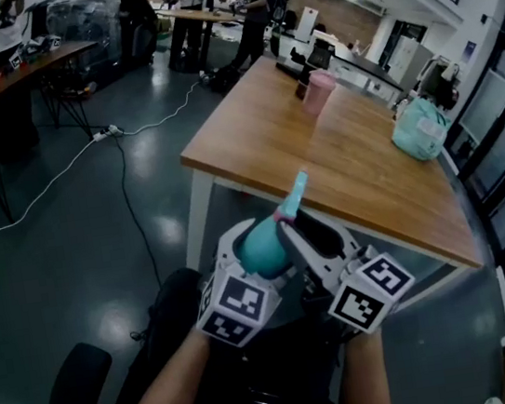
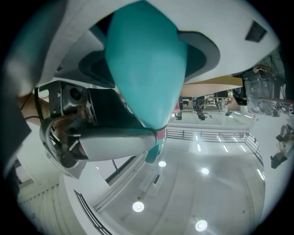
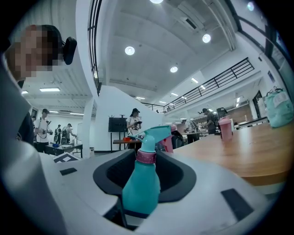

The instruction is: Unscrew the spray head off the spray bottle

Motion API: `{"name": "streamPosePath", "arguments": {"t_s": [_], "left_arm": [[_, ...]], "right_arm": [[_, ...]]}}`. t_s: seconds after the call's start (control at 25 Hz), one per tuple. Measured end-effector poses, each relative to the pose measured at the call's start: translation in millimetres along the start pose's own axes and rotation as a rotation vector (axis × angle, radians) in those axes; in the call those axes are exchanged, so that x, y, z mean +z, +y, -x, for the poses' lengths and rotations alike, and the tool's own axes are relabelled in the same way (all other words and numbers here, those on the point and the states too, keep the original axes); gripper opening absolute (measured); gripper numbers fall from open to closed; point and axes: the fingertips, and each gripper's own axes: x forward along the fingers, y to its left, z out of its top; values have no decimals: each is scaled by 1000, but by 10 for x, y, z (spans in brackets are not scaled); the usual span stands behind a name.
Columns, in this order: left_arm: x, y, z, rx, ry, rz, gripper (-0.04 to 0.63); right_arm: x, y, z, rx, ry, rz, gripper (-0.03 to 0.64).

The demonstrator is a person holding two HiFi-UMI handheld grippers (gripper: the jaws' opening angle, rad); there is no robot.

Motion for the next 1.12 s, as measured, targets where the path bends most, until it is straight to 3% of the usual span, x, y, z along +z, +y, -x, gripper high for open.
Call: {"name": "streamPosePath", "arguments": {"t_s": [0.36,0.88,1.12], "left_arm": [[-29,149,140,1,12,-26,428],[20,146,375,-94,-23,1,430],[46,110,441,-130,-38,-5,428]], "right_arm": [[-5,108,-202,184,19,-14,150],[22,348,-248,650,-8,-19,149],[41,402,-209,720,-36,-36,144]]}}
